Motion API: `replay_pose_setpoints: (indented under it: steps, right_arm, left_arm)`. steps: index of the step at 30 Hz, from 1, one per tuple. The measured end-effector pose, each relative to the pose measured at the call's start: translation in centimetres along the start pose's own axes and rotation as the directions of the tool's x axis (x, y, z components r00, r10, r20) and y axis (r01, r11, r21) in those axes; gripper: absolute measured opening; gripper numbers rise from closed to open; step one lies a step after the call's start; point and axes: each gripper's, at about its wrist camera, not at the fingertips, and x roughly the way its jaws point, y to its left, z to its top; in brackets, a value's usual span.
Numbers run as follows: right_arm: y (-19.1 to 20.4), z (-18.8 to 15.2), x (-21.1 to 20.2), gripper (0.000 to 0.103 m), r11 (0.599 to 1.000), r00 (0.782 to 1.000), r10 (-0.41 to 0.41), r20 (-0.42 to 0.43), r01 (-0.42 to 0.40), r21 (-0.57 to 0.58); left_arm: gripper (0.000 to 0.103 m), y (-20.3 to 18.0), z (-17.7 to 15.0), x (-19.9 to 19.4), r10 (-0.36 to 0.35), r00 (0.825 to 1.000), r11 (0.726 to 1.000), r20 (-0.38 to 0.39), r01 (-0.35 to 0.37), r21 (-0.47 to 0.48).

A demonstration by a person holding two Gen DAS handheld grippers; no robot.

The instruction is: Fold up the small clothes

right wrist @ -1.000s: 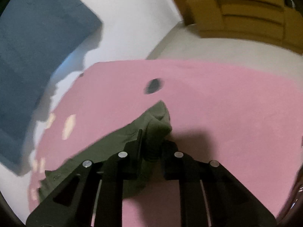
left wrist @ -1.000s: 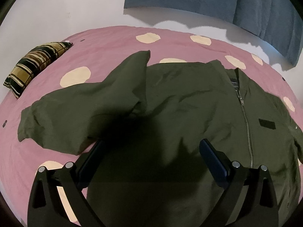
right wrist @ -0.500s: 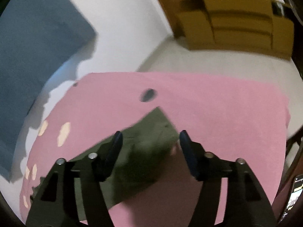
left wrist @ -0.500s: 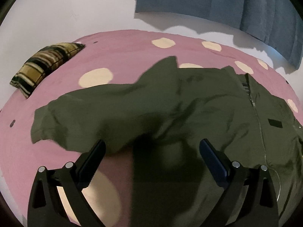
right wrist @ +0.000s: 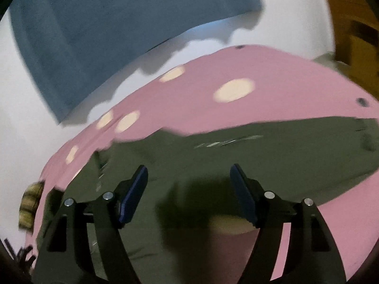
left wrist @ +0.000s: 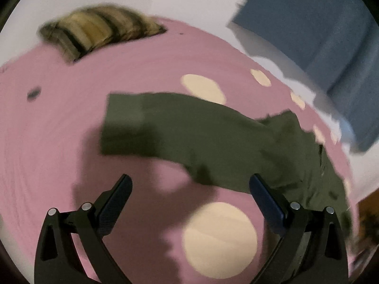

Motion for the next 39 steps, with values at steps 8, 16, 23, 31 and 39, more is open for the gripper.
replay_pose_setpoints:
  steps: [8,16,23,31,39]
  right_arm:
    - [6.1,-2.8,1.4,0.073,0.992,0.995,0.076,-0.065,-0.082,-0.091]
    - [5.9,-4.6,2.0,0.073,0.995,0.992,0.066,-0.105,-0.073,-0.069]
    - [6.0,-5.0,2.4,0.073,0.995,0.992,0.059,-0.116,-0.068,-0.071]
    - [6.3,-5.5,2.6,0.074,0.994,0.989,0.067,-0.134,-0.077,-0.072]
    - [6.4,-6.0,2.9,0.074,0.994,0.988,0.06,-0.144,-0.071,-0.077]
  left_arm:
    - [0.098,5.1,1.9,2.6,-0.104,0.995,0.97,0.009,0.104,-0.221]
    - [0.053,6.2,3.9,4.2,-0.008,1.0,0.943,-0.001,0.007,-0.333]
    - [0.04,5.8,3.8,4.3,-0.002,1.0,0.934,-0.028,-0.008,-0.357]
    - [0.062,4.9,3.6,4.8,-0.114,0.994,0.902,-0.001,0.103,-0.42]
    - [0.018,6.1,4.2,5.5,-0.04,0.999,0.9,-0.005,0.034,-0.436]
